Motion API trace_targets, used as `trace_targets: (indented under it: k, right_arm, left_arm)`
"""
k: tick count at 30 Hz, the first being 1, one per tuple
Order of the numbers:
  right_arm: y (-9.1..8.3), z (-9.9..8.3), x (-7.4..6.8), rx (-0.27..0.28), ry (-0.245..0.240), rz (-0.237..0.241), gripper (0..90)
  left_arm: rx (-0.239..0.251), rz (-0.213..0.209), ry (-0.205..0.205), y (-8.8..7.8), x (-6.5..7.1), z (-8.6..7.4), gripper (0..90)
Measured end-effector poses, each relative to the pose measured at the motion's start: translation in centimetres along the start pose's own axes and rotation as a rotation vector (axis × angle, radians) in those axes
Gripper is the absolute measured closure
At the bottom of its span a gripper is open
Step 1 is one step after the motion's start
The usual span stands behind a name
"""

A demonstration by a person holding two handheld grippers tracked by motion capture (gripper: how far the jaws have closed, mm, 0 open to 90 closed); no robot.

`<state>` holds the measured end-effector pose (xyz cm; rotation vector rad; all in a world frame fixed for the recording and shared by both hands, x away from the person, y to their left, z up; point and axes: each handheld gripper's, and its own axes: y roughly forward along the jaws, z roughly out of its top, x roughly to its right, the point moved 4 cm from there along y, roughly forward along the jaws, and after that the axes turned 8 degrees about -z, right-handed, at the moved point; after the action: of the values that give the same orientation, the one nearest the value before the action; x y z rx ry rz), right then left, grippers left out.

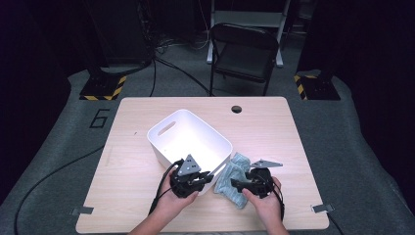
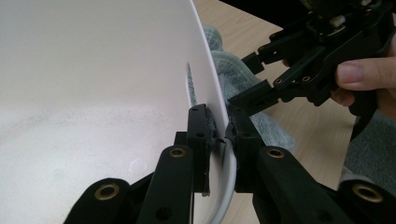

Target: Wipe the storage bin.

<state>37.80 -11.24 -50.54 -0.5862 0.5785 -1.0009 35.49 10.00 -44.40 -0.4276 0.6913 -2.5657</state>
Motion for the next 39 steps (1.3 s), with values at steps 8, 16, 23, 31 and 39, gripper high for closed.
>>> trace_targets:
  k: [8,16,23,31,39]
  right_arm:
    - [-0.9,0.3,-1.2,0.105,-0.042,-0.026,30.1]
    - [1.5,-1.0,-2.5,0.007,-0.141,-0.067,24.9]
    - [3.3,-1.7,-2.5,-0.038,-0.155,-0.119,27.5]
    - [3.8,-2.0,-2.6,-0.056,-0.182,-0.129,46.5]
    - [3.6,-1.7,-1.9,-0.065,-0.073,0.000,67.5]
  left_arm:
    - [0.002,0.001,0.003,0.2,-0.1,0.1,80.9]
    - [0.004,0.000,0.002,0.2,-0.1,0.1,80.6]
    - [0.011,-0.010,-0.010,0.1,-0.1,0.0,79.7]
    - [0.015,-0.023,0.001,0.0,-0.1,0.0,74.9]
    - [-0.011,-0.038,0.036,-0.3,0.0,0.0,71.8]
